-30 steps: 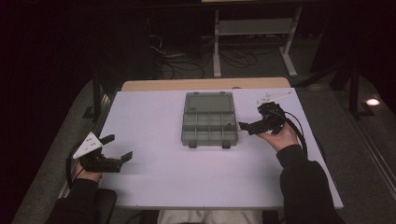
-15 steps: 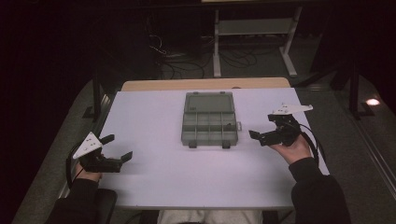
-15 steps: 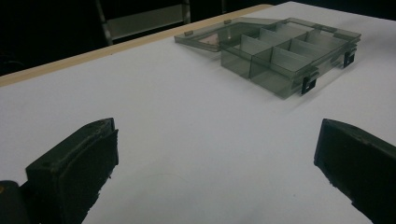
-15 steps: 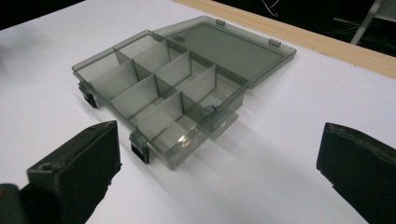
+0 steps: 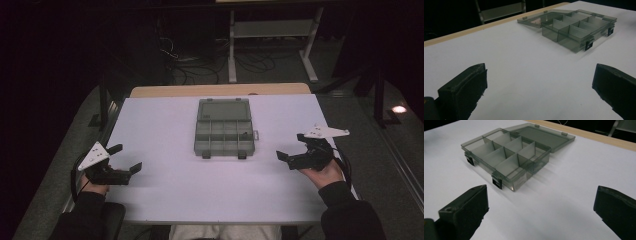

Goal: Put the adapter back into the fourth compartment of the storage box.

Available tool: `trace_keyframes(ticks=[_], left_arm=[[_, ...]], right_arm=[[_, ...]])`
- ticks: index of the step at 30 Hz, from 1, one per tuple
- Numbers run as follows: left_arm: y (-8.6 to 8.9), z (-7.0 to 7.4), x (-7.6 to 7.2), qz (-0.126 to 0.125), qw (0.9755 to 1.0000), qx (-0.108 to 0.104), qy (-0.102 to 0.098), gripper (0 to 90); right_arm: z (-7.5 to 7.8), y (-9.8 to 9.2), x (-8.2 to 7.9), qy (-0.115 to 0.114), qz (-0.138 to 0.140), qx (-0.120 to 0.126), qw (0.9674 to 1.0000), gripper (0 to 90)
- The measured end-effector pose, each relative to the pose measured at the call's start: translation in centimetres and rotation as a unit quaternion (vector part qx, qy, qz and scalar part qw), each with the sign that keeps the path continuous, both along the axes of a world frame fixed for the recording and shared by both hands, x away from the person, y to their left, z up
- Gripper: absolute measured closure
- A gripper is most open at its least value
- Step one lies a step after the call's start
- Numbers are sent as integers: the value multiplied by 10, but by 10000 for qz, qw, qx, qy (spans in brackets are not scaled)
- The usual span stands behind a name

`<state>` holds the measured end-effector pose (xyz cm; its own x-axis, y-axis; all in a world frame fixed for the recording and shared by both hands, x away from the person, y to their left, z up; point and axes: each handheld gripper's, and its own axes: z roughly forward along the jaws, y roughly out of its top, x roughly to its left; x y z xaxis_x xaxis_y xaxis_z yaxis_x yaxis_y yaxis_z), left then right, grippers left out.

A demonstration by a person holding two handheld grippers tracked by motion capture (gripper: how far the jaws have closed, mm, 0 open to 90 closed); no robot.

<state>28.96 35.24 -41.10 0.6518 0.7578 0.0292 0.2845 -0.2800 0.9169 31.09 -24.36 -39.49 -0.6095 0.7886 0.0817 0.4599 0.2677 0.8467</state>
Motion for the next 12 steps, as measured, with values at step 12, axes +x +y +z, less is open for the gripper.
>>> trace_keyframes(ticks=[12], left_arm=[[0, 0, 0, -5, 10000, 6, -1, 0]], right_arm=[[-8, -14, -20, -45, -99, 131, 9999, 0]])
